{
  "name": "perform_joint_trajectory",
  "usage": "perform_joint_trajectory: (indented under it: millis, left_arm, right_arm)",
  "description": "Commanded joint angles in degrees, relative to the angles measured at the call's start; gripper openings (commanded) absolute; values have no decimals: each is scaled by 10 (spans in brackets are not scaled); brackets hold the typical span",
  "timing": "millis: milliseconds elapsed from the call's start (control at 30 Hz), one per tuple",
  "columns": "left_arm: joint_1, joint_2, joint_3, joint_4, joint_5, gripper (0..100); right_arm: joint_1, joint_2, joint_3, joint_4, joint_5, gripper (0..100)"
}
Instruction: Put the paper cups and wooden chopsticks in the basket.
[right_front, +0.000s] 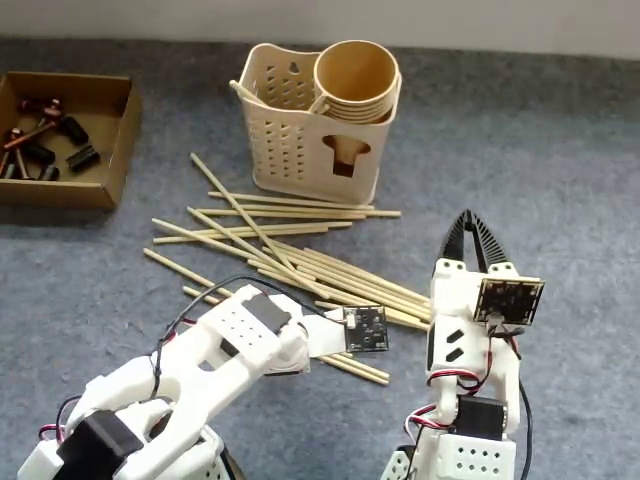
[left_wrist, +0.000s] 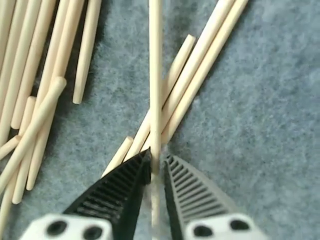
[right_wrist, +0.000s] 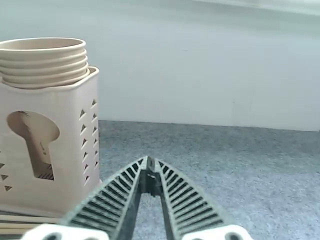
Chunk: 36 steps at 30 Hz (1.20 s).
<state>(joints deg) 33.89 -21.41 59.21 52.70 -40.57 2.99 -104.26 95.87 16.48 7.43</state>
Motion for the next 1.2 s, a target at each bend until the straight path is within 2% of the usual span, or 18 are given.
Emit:
perform_joint_trajectory:
  millis: [0, 267, 533, 633, 800, 1167]
  left_arm:
    - [-1, 0, -19, 20, 8, 20]
    - [-1, -15, -22, 37, 8, 5]
    - [-1, -170, 24, 69, 10, 5]
    - [-6, -231, 40, 69, 39, 5]
    - [-58, -301, 44, 69, 54, 6]
    - [-95, -429, 3, 69, 191, 6]
  right_arm:
    - [-7, -8, 21, 1, 6, 10]
    - [-7, -8, 20, 1, 6, 10]
    - [-7, -8, 20, 1, 6, 10]
    - [-7, -8, 20, 1, 6, 10]
    - [-7, -8, 20, 1, 6, 10]
    - [-7, -8, 20, 1, 6, 10]
